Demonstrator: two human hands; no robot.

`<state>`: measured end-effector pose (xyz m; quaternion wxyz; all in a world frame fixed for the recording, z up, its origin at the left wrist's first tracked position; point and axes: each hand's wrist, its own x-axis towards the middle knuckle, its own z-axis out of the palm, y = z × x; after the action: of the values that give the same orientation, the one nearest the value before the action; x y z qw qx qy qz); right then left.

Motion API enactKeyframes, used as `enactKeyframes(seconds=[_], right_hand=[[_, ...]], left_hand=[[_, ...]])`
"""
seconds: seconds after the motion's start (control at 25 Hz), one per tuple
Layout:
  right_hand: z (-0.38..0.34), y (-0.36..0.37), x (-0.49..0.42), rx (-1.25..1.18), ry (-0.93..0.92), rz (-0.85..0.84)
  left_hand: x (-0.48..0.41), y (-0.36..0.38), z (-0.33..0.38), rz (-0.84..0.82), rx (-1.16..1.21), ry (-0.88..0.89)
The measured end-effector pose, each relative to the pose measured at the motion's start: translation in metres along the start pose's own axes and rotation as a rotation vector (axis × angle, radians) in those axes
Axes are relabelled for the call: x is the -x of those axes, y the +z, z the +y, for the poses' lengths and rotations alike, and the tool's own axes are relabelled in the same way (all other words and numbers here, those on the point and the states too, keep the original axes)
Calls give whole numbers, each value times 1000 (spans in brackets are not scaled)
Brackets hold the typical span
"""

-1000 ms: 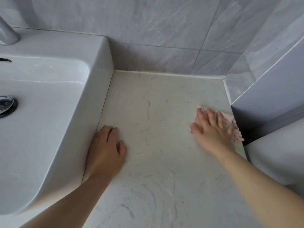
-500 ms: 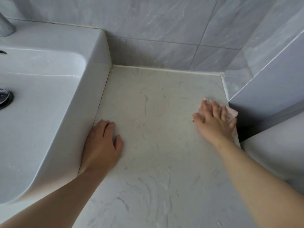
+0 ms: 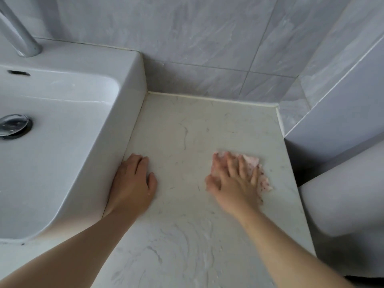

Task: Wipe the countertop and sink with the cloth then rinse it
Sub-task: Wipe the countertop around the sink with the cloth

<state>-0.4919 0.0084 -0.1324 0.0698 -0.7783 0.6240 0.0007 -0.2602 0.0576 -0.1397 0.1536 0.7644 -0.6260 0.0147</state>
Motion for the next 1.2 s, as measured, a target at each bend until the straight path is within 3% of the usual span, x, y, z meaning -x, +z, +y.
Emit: enactKeyframes(seconds=[0.08, 0.16, 0.24, 0.32, 0.36, 0.44, 0.52, 0.56, 0.72, 1.0, 1.2], right_hand=[[-3, 7, 52, -5, -243, -40], [20, 8, 57, 72, -311, -22], [41, -6, 23, 72, -128, -10], [36, -10, 5, -12, 123, -108], [24, -7, 11, -40, 158, -105], [3, 5, 43, -8, -34, -14], [2, 10, 74, 52, -243, -52], [9, 6, 68, 87, -261, -56], [-9, -11, -4, 13, 92, -101], [-161, 8, -36, -52, -338, -170], [-156, 5, -43, -16, -473, -162]], left_hand=[[2, -2, -1, -27, -25, 16], [21, -5, -2, -85, -33, 41], [51, -12, -6, -94, -2, 98], [77, -19, -16, -103, 29, 138], [85, -22, -20, -114, 35, 151], [91, -25, -25, -142, 29, 174], [91, -26, -25, -163, 39, 175], [91, -26, -23, -163, 53, 165], [94, -26, -22, -88, 116, 140], [96, -22, -23, 40, 159, 144], [95, -21, -23, 54, 155, 154]])
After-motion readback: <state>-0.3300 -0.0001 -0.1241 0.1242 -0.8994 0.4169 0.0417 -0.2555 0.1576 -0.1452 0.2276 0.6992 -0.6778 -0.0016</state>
